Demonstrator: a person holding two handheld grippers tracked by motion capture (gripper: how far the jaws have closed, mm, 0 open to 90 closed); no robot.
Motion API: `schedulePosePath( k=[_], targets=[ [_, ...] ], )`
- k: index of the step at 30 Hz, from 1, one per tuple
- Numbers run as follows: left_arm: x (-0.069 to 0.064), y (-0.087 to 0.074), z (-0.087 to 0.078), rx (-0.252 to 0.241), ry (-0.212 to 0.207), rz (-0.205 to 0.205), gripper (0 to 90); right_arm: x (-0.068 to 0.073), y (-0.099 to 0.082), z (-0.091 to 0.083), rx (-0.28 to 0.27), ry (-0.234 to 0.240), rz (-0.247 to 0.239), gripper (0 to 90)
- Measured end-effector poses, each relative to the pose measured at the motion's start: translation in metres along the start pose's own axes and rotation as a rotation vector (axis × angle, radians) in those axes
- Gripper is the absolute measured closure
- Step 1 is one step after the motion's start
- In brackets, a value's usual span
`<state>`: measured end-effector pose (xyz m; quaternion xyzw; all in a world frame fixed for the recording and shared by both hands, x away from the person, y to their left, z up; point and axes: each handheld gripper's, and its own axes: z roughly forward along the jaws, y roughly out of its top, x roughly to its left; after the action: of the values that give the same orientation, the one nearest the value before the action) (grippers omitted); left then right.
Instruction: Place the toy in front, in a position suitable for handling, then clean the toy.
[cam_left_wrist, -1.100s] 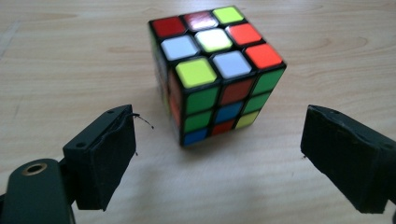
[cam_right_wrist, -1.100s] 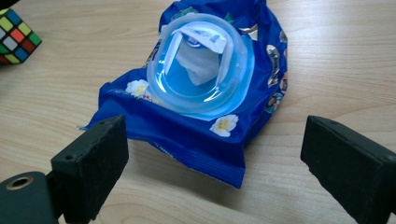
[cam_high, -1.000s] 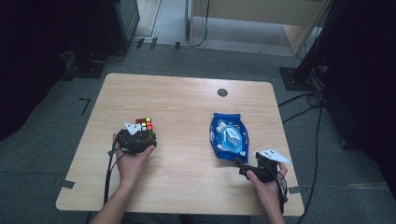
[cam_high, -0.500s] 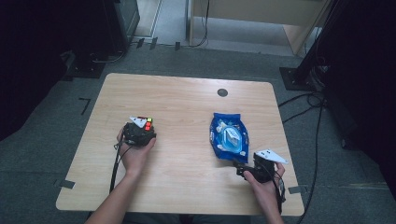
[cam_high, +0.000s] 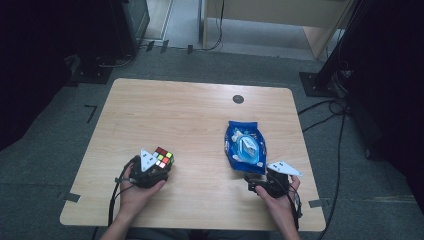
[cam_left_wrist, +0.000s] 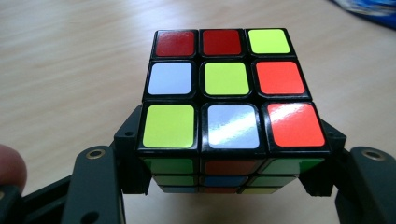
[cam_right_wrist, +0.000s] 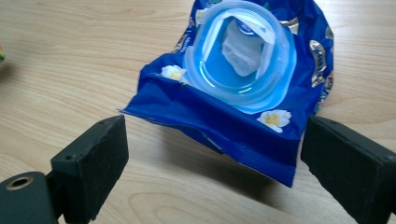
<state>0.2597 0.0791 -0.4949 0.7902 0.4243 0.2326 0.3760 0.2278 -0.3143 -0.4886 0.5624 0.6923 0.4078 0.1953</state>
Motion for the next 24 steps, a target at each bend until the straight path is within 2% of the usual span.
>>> schedulePosePath(
  k=[3, 7, 9, 13, 15, 20, 24],
  targets=[
    [-0.003, -0.007, -0.002, 0.004, -0.033, -0.004, 33.9, 0.004, 0.001, 0.0, -0.004, 0.002, -0.009, 7.8],
    [-0.003, -0.011, 0.003, 0.02, -0.022, 0.016, 33.8, 0.01, 0.004, -0.001, -0.011, 0.001, -0.022, 9.3],
    [-0.001, -0.012, 0.006, 0.023, -0.03, 0.017, 33.9, 0.011, 0.008, -0.003, -0.017, -0.002, -0.022, 12.9],
    [0.0, -0.012, 0.009, 0.018, -0.041, 0.028, 33.8, 0.009, 0.019, -0.006, -0.039, 0.004, -0.022, 17.1],
    [-0.001, -0.011, 0.01, 0.021, -0.046, 0.036, 33.8, 0.006, 0.025, -0.008, -0.047, -0.008, -0.023, 20.0],
    [-0.001, -0.012, 0.012, 0.019, -0.051, 0.032, 33.8, 0.0, 0.041, -0.009, -0.056, -0.024, -0.017, 43.4],
    [-0.001, -0.012, 0.013, 0.028, -0.055, 0.035, 33.8, -0.003, 0.053, 0.001, -0.044, -0.025, -0.035, 56.4]
  ],
)
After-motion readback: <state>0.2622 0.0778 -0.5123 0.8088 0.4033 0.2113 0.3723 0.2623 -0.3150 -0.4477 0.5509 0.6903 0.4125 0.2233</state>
